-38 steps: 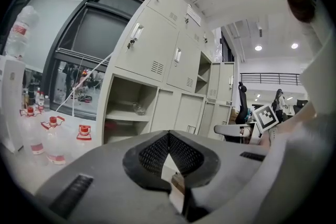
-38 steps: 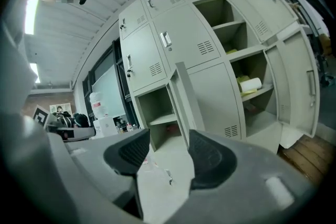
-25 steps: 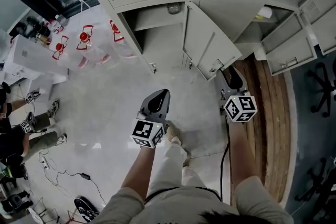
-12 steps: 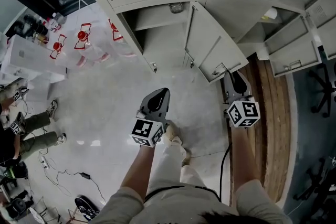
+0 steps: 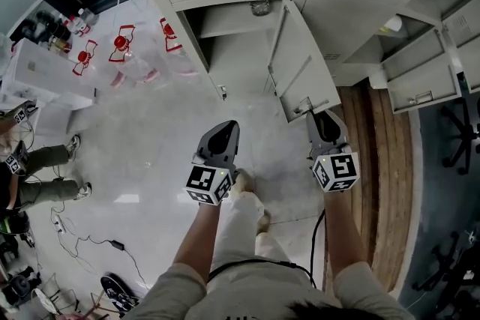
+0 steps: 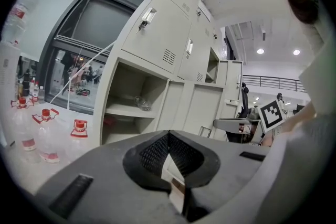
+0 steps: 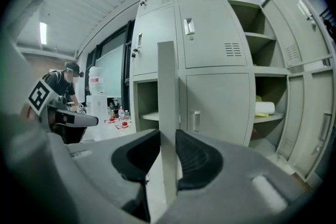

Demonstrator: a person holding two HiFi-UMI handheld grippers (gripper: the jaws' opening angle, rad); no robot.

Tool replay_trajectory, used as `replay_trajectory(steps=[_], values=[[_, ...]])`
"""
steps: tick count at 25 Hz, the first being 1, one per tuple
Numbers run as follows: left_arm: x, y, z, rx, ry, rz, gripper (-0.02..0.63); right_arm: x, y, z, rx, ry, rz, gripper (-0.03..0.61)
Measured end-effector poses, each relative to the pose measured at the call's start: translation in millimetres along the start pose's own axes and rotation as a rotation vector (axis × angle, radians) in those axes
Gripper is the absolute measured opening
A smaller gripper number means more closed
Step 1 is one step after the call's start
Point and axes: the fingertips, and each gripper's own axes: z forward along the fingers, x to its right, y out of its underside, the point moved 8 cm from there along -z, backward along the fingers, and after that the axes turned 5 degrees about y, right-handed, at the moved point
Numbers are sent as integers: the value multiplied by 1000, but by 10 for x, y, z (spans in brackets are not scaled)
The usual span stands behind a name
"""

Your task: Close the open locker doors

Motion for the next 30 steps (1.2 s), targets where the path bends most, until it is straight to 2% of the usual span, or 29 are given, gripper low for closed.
replay_trajectory(steps=[7, 17, 30], values=[[-157, -15, -112, 18, -47, -10, -2, -406, -25, 103, -9, -78, -23, 107], [-523, -154, -202, 39, -104, -18, -2, -1008, -82, 406, -12, -139, -44, 133], [-955, -391, -339, 50, -88, 3, -2, -1602, -192, 849, -24, -151, 8, 138]])
